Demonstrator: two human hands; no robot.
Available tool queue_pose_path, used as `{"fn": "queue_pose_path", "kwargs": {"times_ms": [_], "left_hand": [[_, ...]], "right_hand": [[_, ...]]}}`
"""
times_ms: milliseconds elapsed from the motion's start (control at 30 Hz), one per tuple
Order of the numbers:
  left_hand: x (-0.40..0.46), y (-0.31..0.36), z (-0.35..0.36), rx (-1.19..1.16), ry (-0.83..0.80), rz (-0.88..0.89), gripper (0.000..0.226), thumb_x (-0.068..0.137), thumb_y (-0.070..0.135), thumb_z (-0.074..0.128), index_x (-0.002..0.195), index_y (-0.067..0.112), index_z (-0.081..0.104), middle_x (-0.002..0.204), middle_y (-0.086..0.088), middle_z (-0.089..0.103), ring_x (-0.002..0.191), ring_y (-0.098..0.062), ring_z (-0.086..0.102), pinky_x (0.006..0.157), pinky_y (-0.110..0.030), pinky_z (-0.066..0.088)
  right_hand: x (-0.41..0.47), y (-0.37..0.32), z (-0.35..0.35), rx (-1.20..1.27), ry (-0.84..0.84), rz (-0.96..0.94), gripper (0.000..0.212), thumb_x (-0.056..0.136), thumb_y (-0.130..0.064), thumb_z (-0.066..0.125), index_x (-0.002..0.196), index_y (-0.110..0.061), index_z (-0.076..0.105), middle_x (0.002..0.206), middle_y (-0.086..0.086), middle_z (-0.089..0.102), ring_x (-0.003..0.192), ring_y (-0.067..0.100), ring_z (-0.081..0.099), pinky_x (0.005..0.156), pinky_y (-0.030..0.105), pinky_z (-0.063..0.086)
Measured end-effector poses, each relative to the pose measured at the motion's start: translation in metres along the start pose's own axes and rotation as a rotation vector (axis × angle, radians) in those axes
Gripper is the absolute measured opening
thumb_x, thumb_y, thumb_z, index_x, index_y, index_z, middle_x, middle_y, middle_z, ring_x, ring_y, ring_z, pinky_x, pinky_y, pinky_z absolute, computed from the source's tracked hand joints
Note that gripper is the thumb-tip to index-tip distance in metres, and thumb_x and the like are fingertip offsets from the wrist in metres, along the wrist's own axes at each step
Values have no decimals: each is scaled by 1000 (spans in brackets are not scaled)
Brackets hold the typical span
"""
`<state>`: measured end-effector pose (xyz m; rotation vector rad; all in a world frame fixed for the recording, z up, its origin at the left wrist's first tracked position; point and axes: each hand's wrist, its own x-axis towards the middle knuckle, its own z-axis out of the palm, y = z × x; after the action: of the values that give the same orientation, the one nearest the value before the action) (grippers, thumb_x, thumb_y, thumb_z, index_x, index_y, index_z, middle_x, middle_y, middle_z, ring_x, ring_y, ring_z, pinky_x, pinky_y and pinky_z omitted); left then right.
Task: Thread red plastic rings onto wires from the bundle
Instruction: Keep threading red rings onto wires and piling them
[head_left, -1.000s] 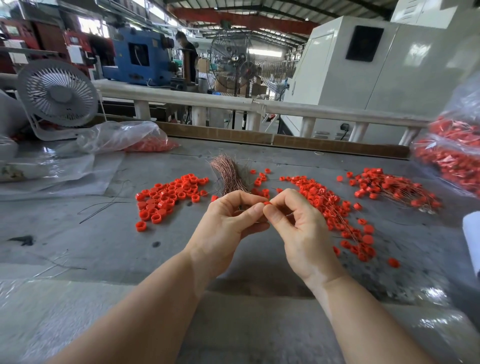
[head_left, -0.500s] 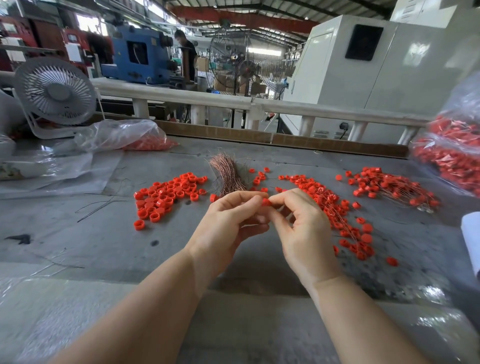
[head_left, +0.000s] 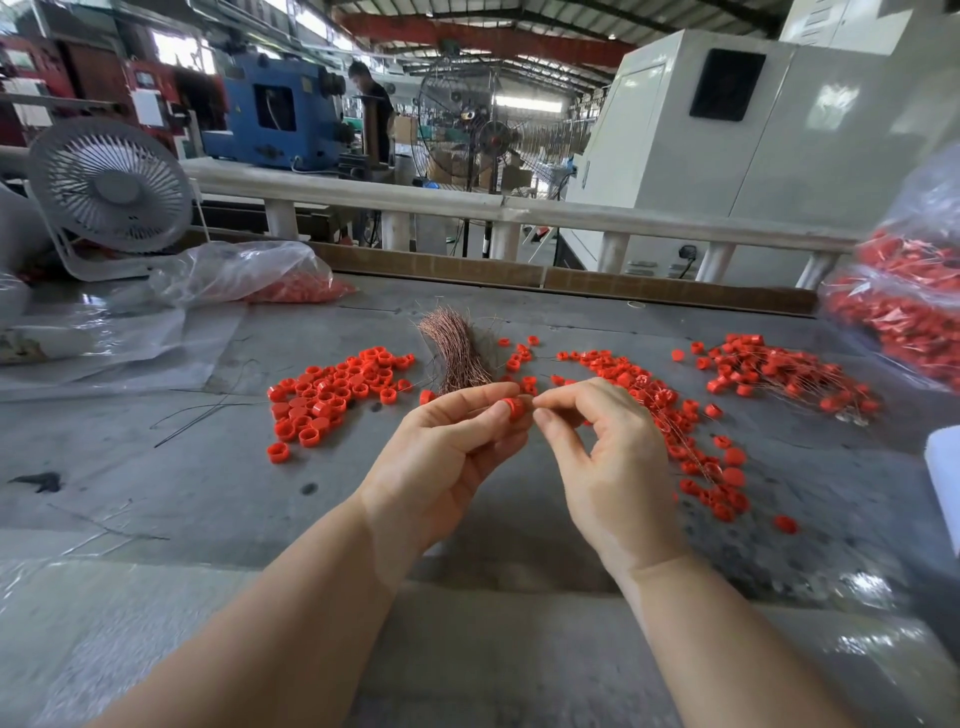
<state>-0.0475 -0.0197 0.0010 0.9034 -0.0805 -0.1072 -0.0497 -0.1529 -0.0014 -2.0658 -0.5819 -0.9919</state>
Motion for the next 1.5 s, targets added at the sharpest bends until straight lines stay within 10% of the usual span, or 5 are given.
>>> {"fn": "queue_pose_path", "kwargs": {"times_ms": [1033,1500], "left_hand": [[-1,-1,2,164,14,46,25,90,-4,46,82,4,67,71,-6,71,65,-10,67,63,-18,55],[1,-1,1,152,46,44,14,61,5,66,75,6,67,62,-5,67,53,-8,62,57,-17,55]], "right_hand": [[0,1,2,24,-20,-32,11,79,-5,66,86,-9,72,83,-1,66,81,15,60,77,30,48],[0,1,0,34,-71,51,6,81,-3,68,80,-9,69,76,-2,63,72,9,55,66,19,44]]}}
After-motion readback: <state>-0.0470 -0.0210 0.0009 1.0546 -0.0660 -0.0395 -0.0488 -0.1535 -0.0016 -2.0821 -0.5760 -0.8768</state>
